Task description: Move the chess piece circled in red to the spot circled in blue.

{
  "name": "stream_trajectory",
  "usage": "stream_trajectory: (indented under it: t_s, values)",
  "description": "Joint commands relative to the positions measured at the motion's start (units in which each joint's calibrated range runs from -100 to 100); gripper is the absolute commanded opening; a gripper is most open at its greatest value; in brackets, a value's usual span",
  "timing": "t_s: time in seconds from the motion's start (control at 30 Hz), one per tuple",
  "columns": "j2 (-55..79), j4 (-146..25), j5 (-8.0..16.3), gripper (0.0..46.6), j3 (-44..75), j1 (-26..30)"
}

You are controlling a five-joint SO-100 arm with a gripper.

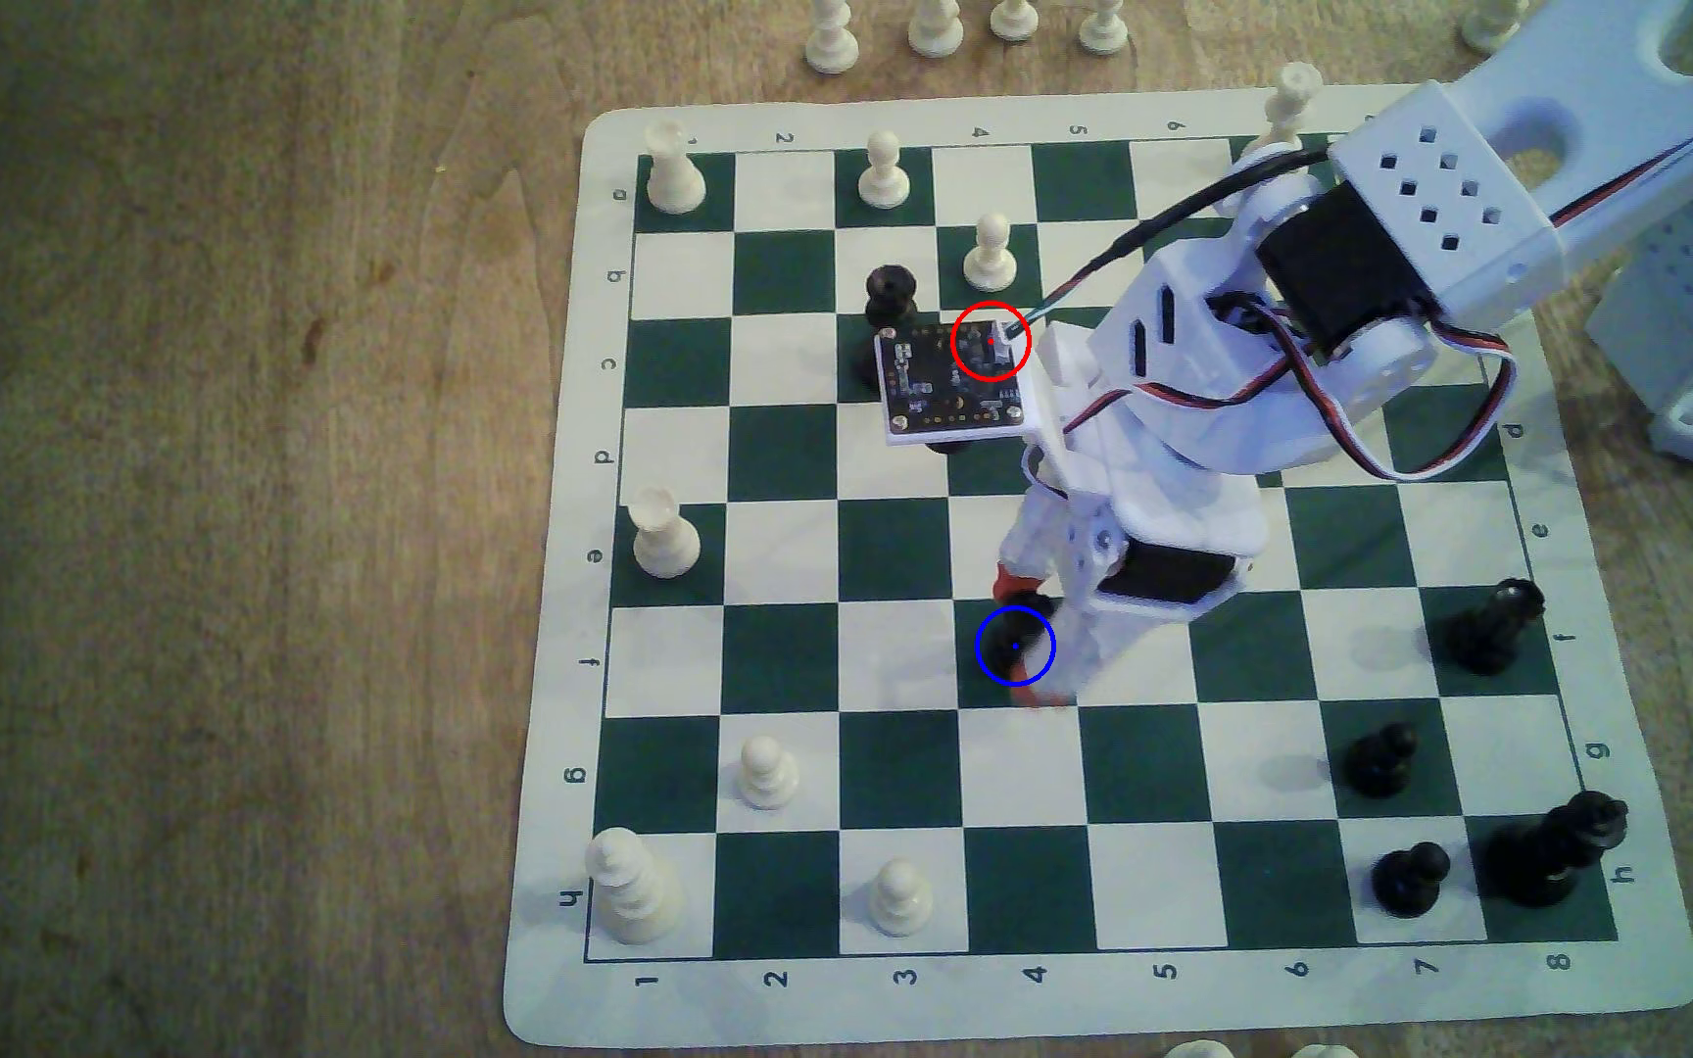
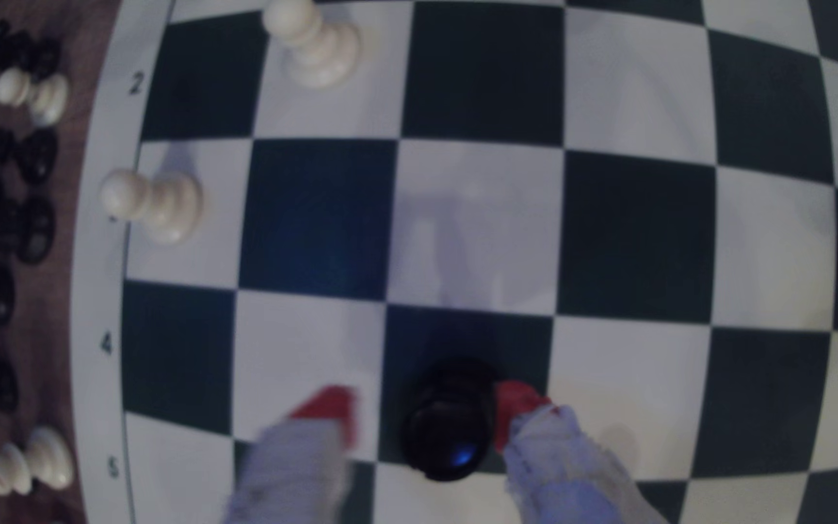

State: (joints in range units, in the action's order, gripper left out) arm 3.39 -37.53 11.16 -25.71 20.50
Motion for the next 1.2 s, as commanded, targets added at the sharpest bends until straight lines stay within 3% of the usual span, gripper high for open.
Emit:
stream_trajectory:
  t_s: [0.0,0.2,0.63,0.7,0.73,0.77,0.83,1.03,1.1,1.17]
  values:
    - [-1.5,0.0,-0.3,29.8,2.8,-0.2]
    - [-3.6,-0.5,-0.6,32.0,0.8,-0.4]
    - [-13.1,-6.3,-3.3,31.4,-4.2,-1.1]
    - [-15.4,-6.2,-3.3,26.7,-5.4,-1.0]
    - [-16.6,-6.2,-3.3,20.9,-5.7,-1.1]
    - [-19.4,-6.1,-3.1,8.9,-6.9,-1.3]
    - [-22.6,-5.5,-3.0,1.1,-8.7,-1.7]
    - [-40.0,12.4,-4.2,0.2,-30.2,-5.2]
    - [-46.2,21.0,-7.2,0.2,-36.0,-10.3]
    - [-49.7,27.5,-8.8,0.2,-38.9,-15.5]
